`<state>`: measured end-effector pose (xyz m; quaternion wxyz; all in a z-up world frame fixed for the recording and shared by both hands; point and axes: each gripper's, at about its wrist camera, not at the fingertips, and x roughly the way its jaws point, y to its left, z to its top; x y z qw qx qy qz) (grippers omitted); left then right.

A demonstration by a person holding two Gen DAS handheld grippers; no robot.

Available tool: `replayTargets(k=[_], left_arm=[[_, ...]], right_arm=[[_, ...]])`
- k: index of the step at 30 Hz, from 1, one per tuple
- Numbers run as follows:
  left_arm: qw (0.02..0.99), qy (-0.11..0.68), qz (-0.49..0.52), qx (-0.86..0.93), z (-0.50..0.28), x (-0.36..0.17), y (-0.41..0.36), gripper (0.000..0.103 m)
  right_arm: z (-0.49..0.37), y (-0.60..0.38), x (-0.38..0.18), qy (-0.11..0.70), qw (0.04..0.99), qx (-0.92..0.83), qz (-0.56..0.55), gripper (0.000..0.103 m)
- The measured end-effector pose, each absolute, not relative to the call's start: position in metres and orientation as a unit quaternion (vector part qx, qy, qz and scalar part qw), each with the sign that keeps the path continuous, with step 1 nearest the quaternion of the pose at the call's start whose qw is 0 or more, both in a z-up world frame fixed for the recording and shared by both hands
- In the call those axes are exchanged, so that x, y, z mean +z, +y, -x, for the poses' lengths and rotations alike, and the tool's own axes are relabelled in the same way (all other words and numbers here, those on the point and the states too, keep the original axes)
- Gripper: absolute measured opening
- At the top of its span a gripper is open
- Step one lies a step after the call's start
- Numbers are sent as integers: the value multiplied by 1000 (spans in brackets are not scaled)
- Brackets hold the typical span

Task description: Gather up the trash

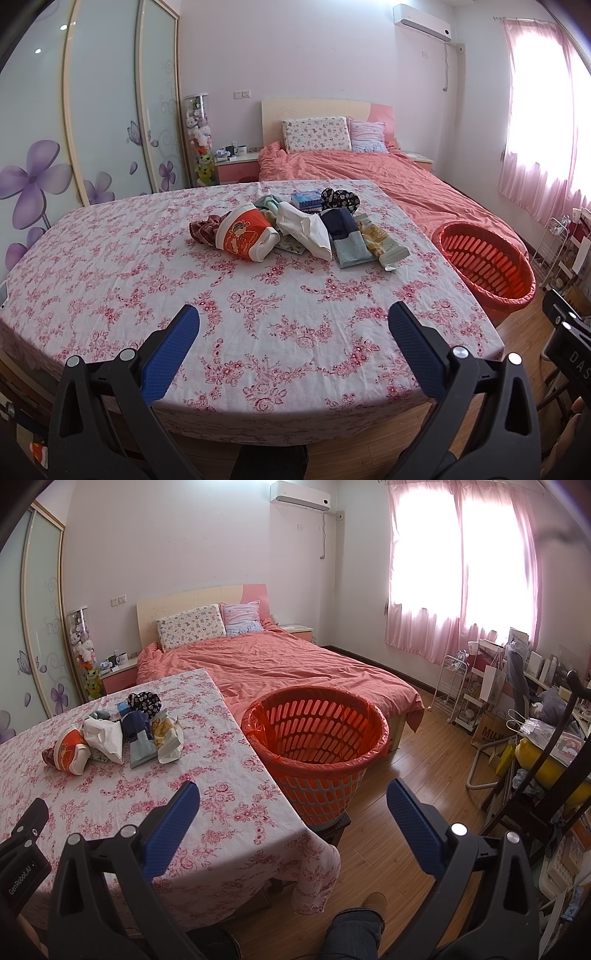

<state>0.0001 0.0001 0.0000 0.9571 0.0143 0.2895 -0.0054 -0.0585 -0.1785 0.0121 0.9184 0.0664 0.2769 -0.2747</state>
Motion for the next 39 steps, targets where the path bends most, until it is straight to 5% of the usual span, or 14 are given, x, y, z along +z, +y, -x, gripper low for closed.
replayTargets(k=[39], left_arm=[[956, 292, -13, -2, -5, -2, -1, 101]], right_arm=[[57, -181, 9, 277, 919, -271, -68, 99]])
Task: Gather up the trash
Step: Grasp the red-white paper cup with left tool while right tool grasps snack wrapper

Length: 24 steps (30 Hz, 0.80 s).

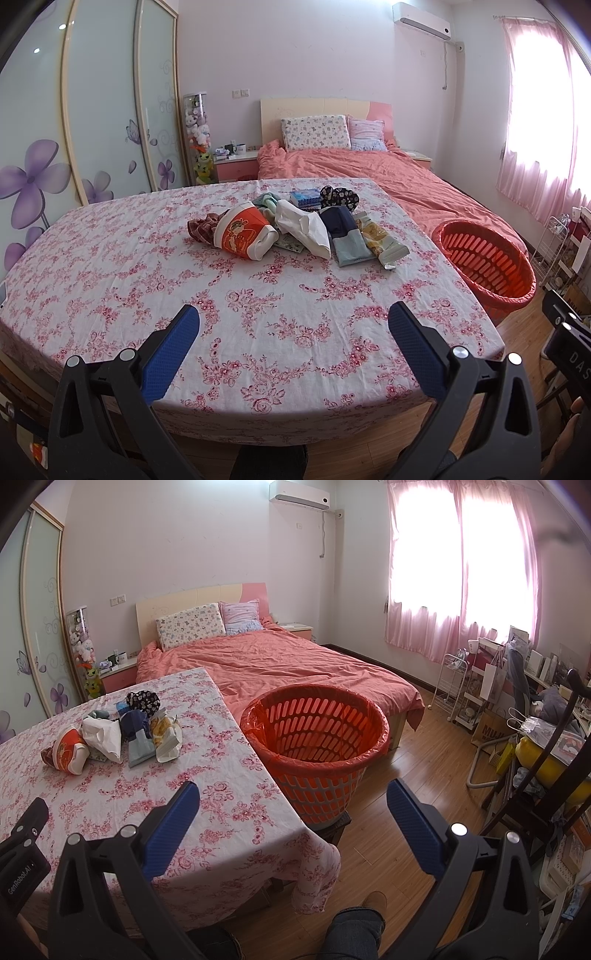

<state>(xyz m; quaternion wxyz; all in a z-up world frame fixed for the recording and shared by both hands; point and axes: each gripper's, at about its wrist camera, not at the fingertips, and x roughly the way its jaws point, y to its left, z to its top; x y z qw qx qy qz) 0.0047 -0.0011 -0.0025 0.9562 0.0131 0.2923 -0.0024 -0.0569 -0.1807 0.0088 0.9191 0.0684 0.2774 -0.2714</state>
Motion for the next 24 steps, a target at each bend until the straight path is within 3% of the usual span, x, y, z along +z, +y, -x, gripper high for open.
replayTargets(k=[8, 17, 24], left_arm=[[950, 310, 6, 16, -28, -11, 24, 101], [940, 335, 24, 62, -86, -21, 69, 101], [935, 347, 45, 64, -132, -29, 88, 101]], right_arm=[[34, -186, 5, 285, 924, -245, -75, 99], [-37, -176, -5, 297, 936, -176, -67, 91], [-118, -174, -29, 340, 930, -111, -87, 73]])
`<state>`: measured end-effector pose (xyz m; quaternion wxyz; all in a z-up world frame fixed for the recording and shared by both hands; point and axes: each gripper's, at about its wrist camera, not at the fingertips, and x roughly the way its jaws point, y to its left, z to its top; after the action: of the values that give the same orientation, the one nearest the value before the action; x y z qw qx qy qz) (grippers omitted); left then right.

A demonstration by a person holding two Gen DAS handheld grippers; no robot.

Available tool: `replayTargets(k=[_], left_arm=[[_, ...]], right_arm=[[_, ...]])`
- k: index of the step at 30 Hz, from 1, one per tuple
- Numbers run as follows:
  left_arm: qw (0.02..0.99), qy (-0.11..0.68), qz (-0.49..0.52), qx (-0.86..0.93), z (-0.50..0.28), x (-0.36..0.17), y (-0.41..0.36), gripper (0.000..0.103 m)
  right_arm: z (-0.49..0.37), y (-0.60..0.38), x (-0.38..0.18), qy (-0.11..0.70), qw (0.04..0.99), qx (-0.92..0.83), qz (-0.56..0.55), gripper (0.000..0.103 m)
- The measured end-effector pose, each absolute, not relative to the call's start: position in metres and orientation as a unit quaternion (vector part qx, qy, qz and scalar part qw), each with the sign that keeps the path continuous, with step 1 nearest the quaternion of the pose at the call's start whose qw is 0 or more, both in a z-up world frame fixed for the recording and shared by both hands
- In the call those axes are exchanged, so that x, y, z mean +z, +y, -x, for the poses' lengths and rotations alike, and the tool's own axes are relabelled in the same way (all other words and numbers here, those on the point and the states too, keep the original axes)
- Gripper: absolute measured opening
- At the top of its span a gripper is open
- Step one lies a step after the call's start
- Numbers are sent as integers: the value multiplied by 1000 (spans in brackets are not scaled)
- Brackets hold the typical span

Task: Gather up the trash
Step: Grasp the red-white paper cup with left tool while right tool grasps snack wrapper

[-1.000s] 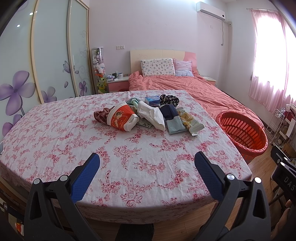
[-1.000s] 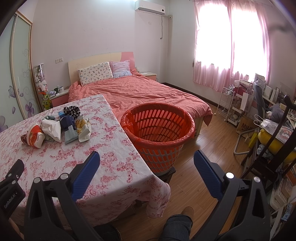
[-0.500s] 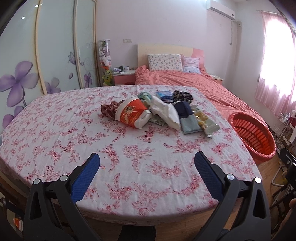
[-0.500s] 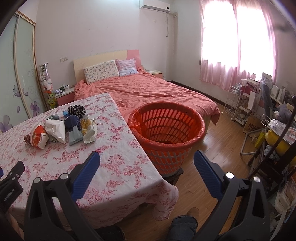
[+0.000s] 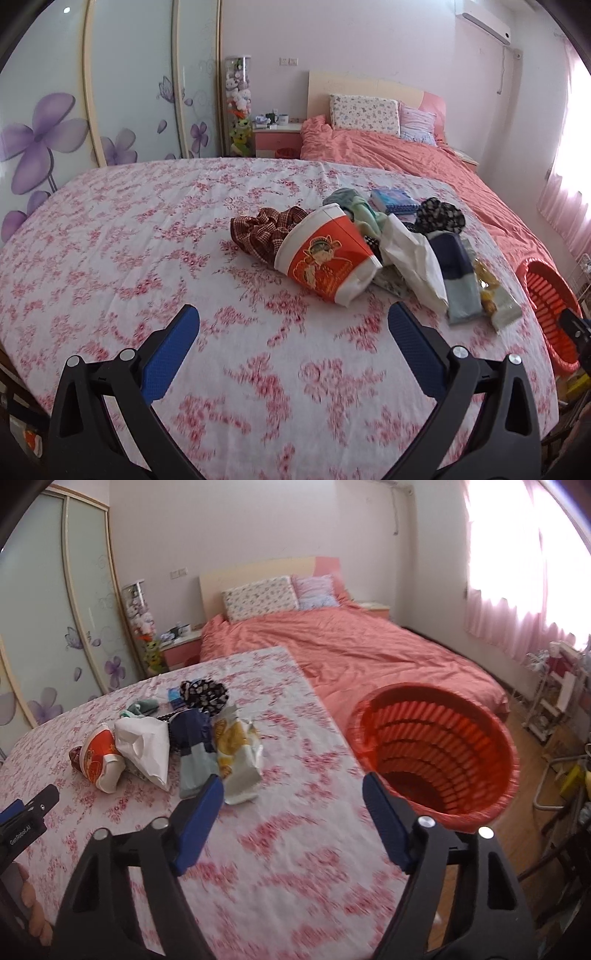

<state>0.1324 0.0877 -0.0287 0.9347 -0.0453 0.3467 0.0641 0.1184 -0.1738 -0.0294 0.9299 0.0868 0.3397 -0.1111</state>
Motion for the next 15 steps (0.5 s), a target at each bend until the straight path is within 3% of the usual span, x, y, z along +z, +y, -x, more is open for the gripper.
replayTargets(k=[7, 15], left_arm=[[923, 376, 67, 41, -172, -38, 90, 101], [920, 384, 65, 38, -201, -43, 77, 101]], right_arm=[[-182, -173, -58, 385, 914, -81, -100, 58], [-223, -170, -86, 435, 892, -49, -112, 49]])
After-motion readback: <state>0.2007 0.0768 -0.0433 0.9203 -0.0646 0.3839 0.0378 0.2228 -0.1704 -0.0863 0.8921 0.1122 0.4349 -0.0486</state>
